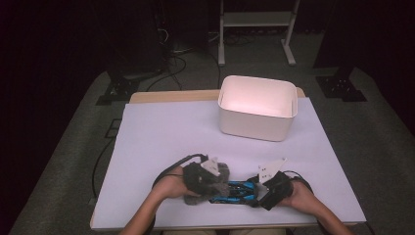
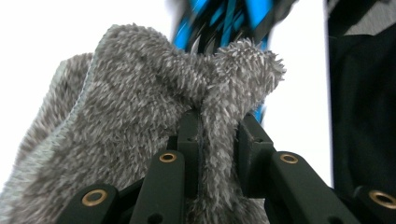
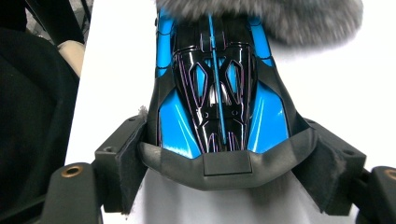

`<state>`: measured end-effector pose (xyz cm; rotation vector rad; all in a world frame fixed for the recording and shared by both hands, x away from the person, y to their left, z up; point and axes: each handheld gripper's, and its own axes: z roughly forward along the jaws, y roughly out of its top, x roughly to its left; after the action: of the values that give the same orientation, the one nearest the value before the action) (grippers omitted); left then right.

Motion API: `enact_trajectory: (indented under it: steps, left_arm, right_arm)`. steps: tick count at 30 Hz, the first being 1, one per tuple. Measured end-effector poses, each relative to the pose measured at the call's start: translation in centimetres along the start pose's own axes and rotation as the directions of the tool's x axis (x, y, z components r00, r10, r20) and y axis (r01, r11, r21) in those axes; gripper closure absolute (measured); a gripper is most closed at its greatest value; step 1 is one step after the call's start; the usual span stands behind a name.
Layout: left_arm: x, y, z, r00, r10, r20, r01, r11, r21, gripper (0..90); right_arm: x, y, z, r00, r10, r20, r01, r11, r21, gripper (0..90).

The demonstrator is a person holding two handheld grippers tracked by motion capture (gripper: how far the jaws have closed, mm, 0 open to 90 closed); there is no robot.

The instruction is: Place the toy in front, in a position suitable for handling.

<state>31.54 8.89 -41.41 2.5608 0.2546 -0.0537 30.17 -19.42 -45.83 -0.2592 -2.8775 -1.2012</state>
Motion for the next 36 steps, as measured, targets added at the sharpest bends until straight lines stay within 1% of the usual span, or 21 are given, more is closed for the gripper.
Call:
enact_trajectory:
  steps: [2, 4, 5, 7, 9, 10, 13, 16, 17, 18, 20, 22, 23, 24, 26, 27, 28, 29, 33, 35, 36]
  left_arm:
    - [0.4, -1.3, -0.6, 0.9993, -0.026, -0.026, 0.026, 0.9996, 0.010, 74.5]
    - [0.7, -2.5, -1.3, 0.9981, -0.053, -0.033, 0.053, 0.9986, -0.002, 74.5]
    - [0.8, -3.1, -1.9, 0.9967, -0.071, -0.039, 0.070, 0.9974, -0.018, 74.5]
    - [1.0, -4.1, -3.2, 0.9941, -0.095, -0.052, 0.092, 0.9942, -0.055, 74.5]
    - [1.2, -4.9, -4.7, 0.9912, -0.120, -0.057, 0.113, 0.9878, -0.106, 74.6]
    - [1.3, -5.3, -5.5, 0.9894, -0.129, -0.067, 0.120, 0.9853, -0.121, 74.6]
    - [1.5, -6.3, -7.9, 0.9840, -0.142, -0.107, 0.127, 0.9822, -0.139, 74.6]
    - [1.5, -7.3, -10.2, 0.9754, -0.160, -0.152, 0.139, 0.9803, -0.141, 74.6]
    - [1.4, -7.7, -10.9, 0.9716, -0.172, -0.163, 0.148, 0.9778, -0.148, 74.6]
    - [1.4, -8.1, -11.5, 0.9693, -0.173, -0.175, 0.149, 0.9784, -0.143, 74.6]
    - [1.3, -8.9, -12.7, 0.9623, -0.188, -0.197, 0.162, 0.9770, -0.139, 74.6]
    - [1.2, -9.7, -13.6, 0.9548, -0.200, -0.219, 0.174, 0.9754, -0.136, 74.6]
    - [1.1, -10.1, -14.0, 0.9514, -0.210, -0.225, 0.182, 0.9735, -0.139, 74.6]
    - [1.1, -10.4, -14.1, 0.9494, -0.217, -0.227, 0.189, 0.9721, -0.139, 74.6]
    - [1.1, -11.0, -13.9, 0.9455, -0.220, -0.240, 0.196, 0.9730, -0.122, 74.6]
    - [1.2, -11.2, -13.5, 0.9464, -0.225, -0.232, 0.201, 0.9719, -0.123, 74.6]
    - [1.3, -11.3, -13.0, 0.9499, -0.225, -0.217, 0.202, 0.9717, -0.122, 74.5]
    - [1.3, -11.4, -12.3, 0.9515, -0.225, -0.209, 0.204, 0.9718, -0.118, 74.3]
    - [1.7, -11.5, -9.5, 0.9595, -0.225, -0.170, 0.206, 0.9709, -0.123, 69.3]
    - [1.8, -11.4, -8.6, 0.9606, -0.225, -0.163, 0.205, 0.9701, -0.129, 65.0]
    - [1.8, -11.4, -8.2, 0.9607, -0.228, -0.157, 0.208, 0.9683, -0.139, 63.8]
  right_arm:
    - [0.0, 0.0, 0.0, 1.0000, 0.000, -0.002, 0.000, 1.000, -0.001, 23.2]
    - [0.0, 0.0, 0.0, 1.0000, -0.001, -0.002, 0.001, 1.000, -0.001, 23.2]
    - [0.0, -0.1, 0.0, 1.0000, 0.001, -0.002, -0.001, 1.000, -0.002, 23.2]
    - [-0.1, -0.1, 0.0, 1.0000, 0.000, -0.004, 0.000, 1.000, -0.005, 23.2]
    - [-0.1, -0.1, 0.0, 1.0000, 0.000, -0.006, 0.000, 1.000, -0.005, 23.2]
    - [-0.1, -0.1, 0.0, 1.0000, 0.001, -0.006, -0.001, 1.000, -0.002, 23.2]
    - [-0.1, -0.1, 0.0, 1.0000, 0.001, -0.005, -0.001, 1.000, -0.001, 23.2]
    - [-0.1, -0.1, 0.0, 1.0000, 0.002, -0.008, -0.002, 1.000, -0.002, 23.2]
    - [-0.1, -0.1, 0.0, 1.0000, 0.001, -0.007, -0.001, 1.000, -0.004, 23.2]
    - [-0.1, -0.1, 0.0, 1.0000, 0.002, -0.008, -0.002, 1.000, -0.006, 23.2]
    - [-0.1, -0.1, 0.0, 1.0000, 0.004, -0.008, -0.004, 1.000, -0.006, 23.2]
    - [-0.1, -0.1, 0.0, 1.0000, 0.003, -0.008, -0.004, 1.000, -0.007, 23.2]
    - [-0.1, -0.1, 0.0, 1.0000, 0.006, -0.008, -0.006, 1.000, -0.008, 23.1]
    - [-0.1, -0.1, 0.0, 1.0000, 0.005, -0.008, -0.005, 1.000, -0.010, 23.1]
    - [-0.1, -0.2, 0.0, 0.9999, 0.004, -0.010, -0.004, 1.000, -0.012, 23.0]
    - [-0.1, -0.2, 0.0, 0.9999, 0.006, -0.010, -0.006, 1.000, -0.013, 23.0]
    - [-0.1, -0.2, 0.0, 0.9999, 0.007, -0.010, -0.007, 1.000, -0.015, 22.9]
    - [-0.1, -0.2, 0.0, 0.9999, 0.007, -0.010, -0.008, 1.000, -0.017, 22.9]
    - [-0.1, -0.3, 0.0, 0.9997, 0.023, -0.011, -0.023, 0.999, -0.023, 22.0]
    - [-0.1, -0.2, 0.0, 0.9992, 0.038, -0.013, -0.039, 0.999, -0.021, 21.1]
    - [-0.1, -0.1, 0.0, 0.9988, 0.047, -0.014, -0.047, 0.999, -0.018, 20.9]
